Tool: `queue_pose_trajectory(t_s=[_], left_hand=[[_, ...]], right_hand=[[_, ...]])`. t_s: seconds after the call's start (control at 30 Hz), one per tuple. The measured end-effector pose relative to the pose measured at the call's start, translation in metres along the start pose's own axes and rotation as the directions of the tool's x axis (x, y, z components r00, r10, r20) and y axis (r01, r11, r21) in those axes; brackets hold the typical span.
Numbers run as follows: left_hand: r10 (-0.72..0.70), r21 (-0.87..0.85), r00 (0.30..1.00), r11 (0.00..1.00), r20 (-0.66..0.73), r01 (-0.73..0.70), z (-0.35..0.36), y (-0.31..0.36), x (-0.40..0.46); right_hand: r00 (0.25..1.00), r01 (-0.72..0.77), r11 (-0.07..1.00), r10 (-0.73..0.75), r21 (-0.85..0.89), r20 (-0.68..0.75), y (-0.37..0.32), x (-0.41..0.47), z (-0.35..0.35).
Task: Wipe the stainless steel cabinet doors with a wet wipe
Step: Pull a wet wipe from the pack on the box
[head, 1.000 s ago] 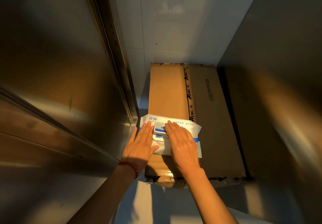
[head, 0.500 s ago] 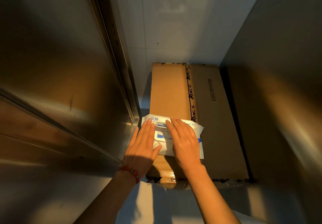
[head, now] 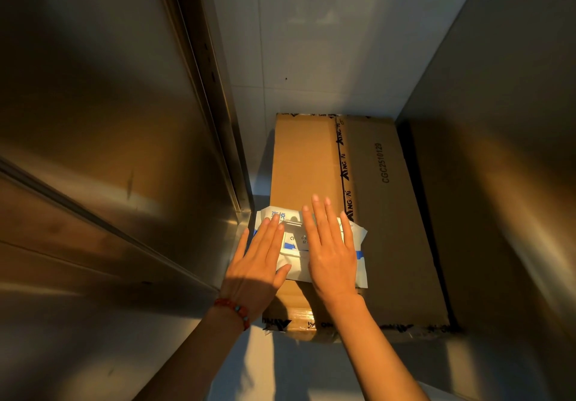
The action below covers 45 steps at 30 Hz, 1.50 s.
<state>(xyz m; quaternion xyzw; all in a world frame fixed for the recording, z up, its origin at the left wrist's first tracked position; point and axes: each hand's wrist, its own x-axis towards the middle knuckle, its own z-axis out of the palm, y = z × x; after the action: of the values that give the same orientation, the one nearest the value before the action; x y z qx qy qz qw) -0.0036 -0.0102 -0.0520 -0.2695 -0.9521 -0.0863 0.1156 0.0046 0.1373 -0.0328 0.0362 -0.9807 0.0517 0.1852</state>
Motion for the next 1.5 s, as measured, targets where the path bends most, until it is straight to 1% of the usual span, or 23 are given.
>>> queue_pose_trajectory(t_s=[0.07, 0.17, 0.23, 0.47, 0.57, 0.67, 0.77, 0.9, 1.27, 1.5], left_hand=[[0.004, 0.002, 1.0, 1.0, -0.016, -0.004, 0.003, -0.001, -0.003], [0.0, 0.0, 1.0, 1.0, -0.02, 0.0, 0.007, -0.002, -0.006], [0.005, 0.008, 1.0, 1.0, -0.023, -0.005, 0.008, -0.003, -0.007], [0.016, 0.015, 0.999, 1.0, -0.029, -0.015, 0.008, -0.004, -0.005], [0.002, -0.004, 0.999, 1.0, -0.033, -0.002, 0.008, -0.004, -0.005], [0.011, -0.014, 0.999, 1.0, -0.037, -0.011, 0.009, -0.004, -0.006], [0.017, -0.021, 0.999, 1.0, -0.047, -0.018, 0.011, -0.004, -0.007], [0.009, -0.044, 0.999, 0.999, -0.04, -0.011, 0.01, -0.002, -0.007], [-0.013, -0.099, 1.0, 0.995, 0.011, 0.014, 0.001, 0.001, -0.001], [0.017, -0.068, 0.998, 0.998, 0.059, -0.013, 0.001, -0.002, 0.005]], right_hand=[[0.999, -0.046, 0.998, 0.047, -0.031, 0.026, -0.002, 0.002, 0.001], [0.994, -0.1, 0.995, 0.1, -0.011, 0.038, -0.003, 0.007, 0.002], [0.99, -0.121, 0.993, 0.121, -0.016, 0.071, -0.002, 0.011, 0.002], [0.979, -0.139, 0.99, 0.134, 0.02, 0.152, 0.001, 0.021, 0.002], [0.955, -0.132, 0.99, 0.116, 0.041, 0.273, 0.005, 0.02, 0.007], [0.902, -0.13, 0.988, 0.085, 0.078, 0.423, 0.008, 0.008, 0.016], [0.878, -0.122, 0.991, 0.08, 0.059, 0.472, 0.007, 0.001, 0.019], [0.872, -0.13, 0.989, 0.078, 0.074, 0.483, 0.008, 0.002, 0.019], [0.884, -0.204, 0.959, 0.094, 0.197, 0.459, 0.013, -0.005, 0.017], [0.889, -0.216, 0.946, 0.088, 0.243, 0.449, 0.015, -0.006, 0.015]])
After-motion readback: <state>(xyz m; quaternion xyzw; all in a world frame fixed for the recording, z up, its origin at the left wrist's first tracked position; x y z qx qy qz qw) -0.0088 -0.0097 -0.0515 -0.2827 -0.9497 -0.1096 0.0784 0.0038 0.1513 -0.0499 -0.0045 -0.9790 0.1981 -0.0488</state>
